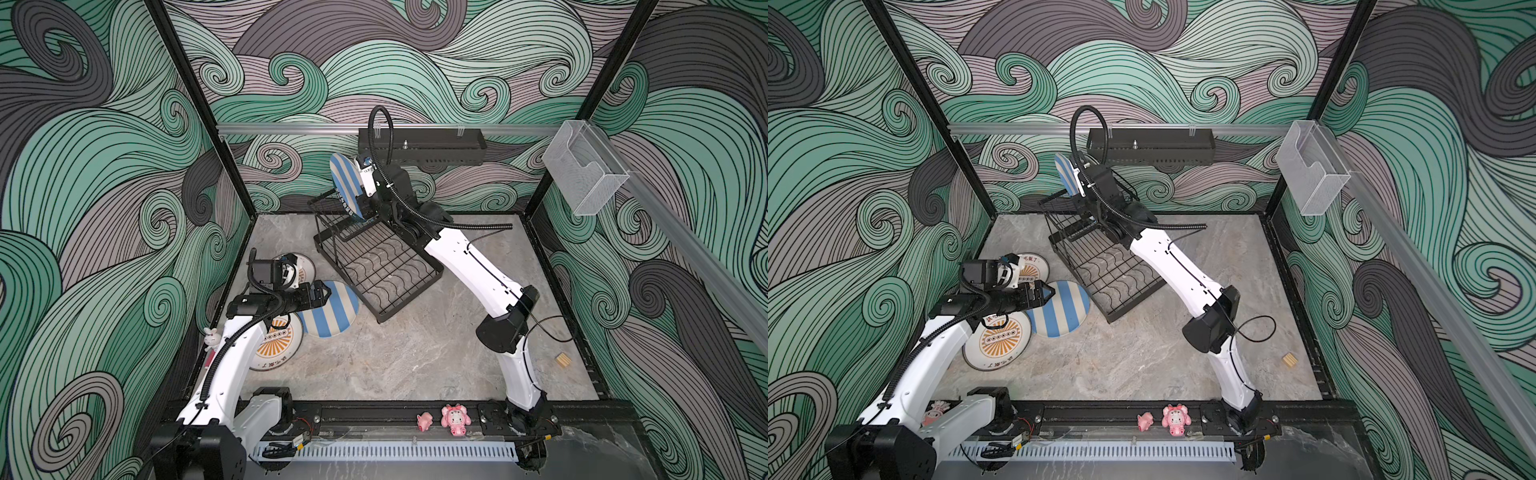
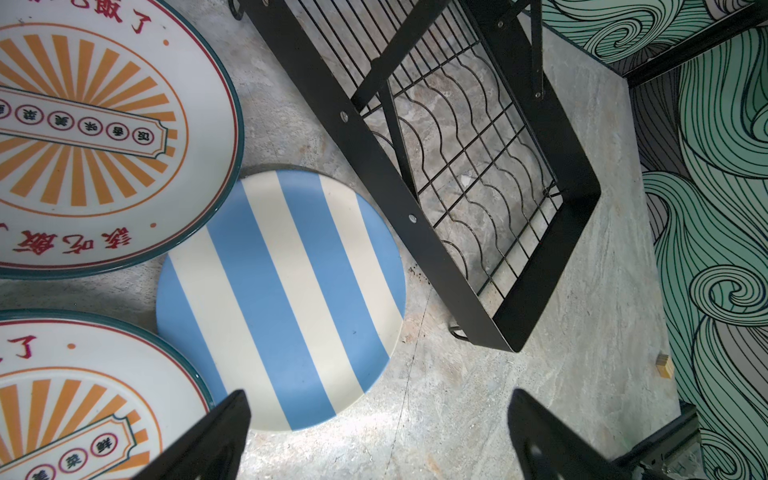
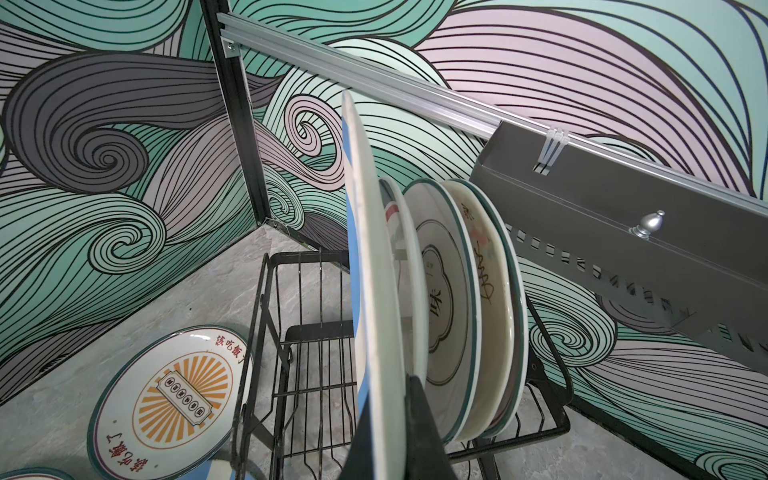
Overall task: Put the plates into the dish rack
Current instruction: 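Lower the striped plate into the rack slot beside the stacked plates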
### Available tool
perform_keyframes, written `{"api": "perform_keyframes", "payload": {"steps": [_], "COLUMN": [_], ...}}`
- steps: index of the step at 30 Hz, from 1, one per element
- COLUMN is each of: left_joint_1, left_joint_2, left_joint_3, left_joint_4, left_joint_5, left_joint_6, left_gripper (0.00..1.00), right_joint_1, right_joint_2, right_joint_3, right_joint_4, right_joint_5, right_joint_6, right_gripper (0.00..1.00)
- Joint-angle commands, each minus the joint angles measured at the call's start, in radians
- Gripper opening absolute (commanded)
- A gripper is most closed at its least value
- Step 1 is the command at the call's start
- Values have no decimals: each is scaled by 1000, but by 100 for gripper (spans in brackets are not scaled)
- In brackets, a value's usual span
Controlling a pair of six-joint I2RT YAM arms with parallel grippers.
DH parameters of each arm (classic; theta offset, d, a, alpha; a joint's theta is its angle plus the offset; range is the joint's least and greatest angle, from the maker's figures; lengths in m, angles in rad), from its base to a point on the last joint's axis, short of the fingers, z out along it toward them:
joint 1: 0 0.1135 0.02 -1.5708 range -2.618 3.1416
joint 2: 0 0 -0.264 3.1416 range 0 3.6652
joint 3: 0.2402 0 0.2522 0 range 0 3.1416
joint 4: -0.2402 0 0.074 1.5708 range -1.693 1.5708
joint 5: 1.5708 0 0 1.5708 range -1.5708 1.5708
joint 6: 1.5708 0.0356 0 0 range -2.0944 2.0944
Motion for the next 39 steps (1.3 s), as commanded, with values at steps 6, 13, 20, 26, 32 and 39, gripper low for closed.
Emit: {"api": "perform_keyframes", "payload": {"steps": [6,13,20,26,32,39], "left_joint_1": [8,8,8,8,8,8], "left_joint_2": [4,3,5,4,4,4], "left_joint_3": [27,28,28,28,28,28], "left_joint_4": [-9,-12,-13,-17,-16,-20], "left_joint_5": [26,28,28,28,30,32], "left_joint_6": [21,22,22,23,24,24], "left_gripper": [99,99,99,99,99,99], "right_joint_1": [5,6,6,6,6,8], "right_joint_2": [-6,7,17,30,35,65], "right_joint_3": [-31,-33,-27,-28,-28,-7], "right_joint_4": [108,110,115,115,117,114], "right_joint_5": [41,45,41,61,52,34], "right_joint_6": [18,25,37,31,39,59], "right_gripper": [0,0,0,0,0,0]}}
